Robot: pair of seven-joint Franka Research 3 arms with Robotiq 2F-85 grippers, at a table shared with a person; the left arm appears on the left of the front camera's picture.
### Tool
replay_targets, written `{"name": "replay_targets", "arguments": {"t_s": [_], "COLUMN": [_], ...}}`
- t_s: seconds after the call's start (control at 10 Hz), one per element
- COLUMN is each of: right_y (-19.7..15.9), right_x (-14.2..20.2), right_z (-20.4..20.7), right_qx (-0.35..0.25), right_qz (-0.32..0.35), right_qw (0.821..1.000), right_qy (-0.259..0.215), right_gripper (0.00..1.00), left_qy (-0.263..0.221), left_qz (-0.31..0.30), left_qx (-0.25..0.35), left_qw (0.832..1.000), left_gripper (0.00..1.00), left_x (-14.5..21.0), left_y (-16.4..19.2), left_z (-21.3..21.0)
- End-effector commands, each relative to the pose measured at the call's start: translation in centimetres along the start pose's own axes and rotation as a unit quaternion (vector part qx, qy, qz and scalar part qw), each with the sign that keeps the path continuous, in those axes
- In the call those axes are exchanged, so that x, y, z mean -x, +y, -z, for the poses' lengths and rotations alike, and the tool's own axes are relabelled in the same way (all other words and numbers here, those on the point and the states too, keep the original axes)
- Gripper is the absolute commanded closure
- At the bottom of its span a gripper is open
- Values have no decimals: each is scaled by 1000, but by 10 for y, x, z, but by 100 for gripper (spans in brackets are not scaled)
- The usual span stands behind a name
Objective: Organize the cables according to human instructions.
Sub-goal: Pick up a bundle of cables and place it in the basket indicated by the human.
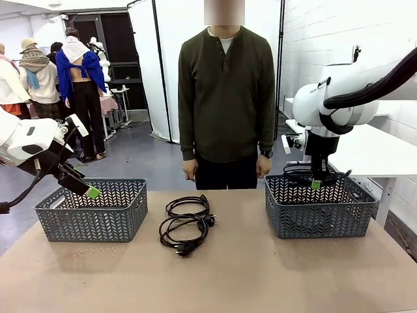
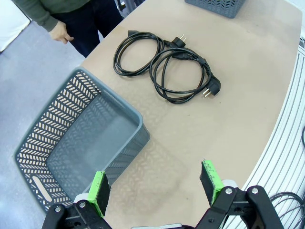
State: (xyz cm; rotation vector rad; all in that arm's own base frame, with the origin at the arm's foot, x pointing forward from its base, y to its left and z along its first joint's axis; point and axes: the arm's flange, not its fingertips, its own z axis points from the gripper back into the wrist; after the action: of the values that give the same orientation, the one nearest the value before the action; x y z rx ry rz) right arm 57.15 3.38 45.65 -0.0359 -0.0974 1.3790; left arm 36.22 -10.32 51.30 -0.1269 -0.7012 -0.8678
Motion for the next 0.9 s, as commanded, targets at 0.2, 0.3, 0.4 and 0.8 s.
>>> {"name": "replay_targets", "arguments": {"t_s": [0.2, 0.3, 0.4, 0.8], "right_y": [7, 5, 5, -2], "right_x": [9, 8, 7, 2], "right_z": [12, 14, 15, 17], "right_qx": [9, 10, 11, 10], "right_qz": [-18, -16, -17, 4], "right_qw": [1000, 1000, 1000, 1000], "right_qy": [-6, -5, -2, -9], "right_gripper": [100, 100, 81, 3], "left_qy": [-1, -1, -1, -1], "left_qz": [-3, -3, -3, -3], "left_qx": [0, 0, 0, 0], "left_qw": [1000, 1000, 1000, 1000], "left_gripper": [0, 0, 0, 0], "left_x": [1, 1, 1, 1], "left_y": [1, 1, 1, 1], "left_z": [0, 0, 0, 0]}}
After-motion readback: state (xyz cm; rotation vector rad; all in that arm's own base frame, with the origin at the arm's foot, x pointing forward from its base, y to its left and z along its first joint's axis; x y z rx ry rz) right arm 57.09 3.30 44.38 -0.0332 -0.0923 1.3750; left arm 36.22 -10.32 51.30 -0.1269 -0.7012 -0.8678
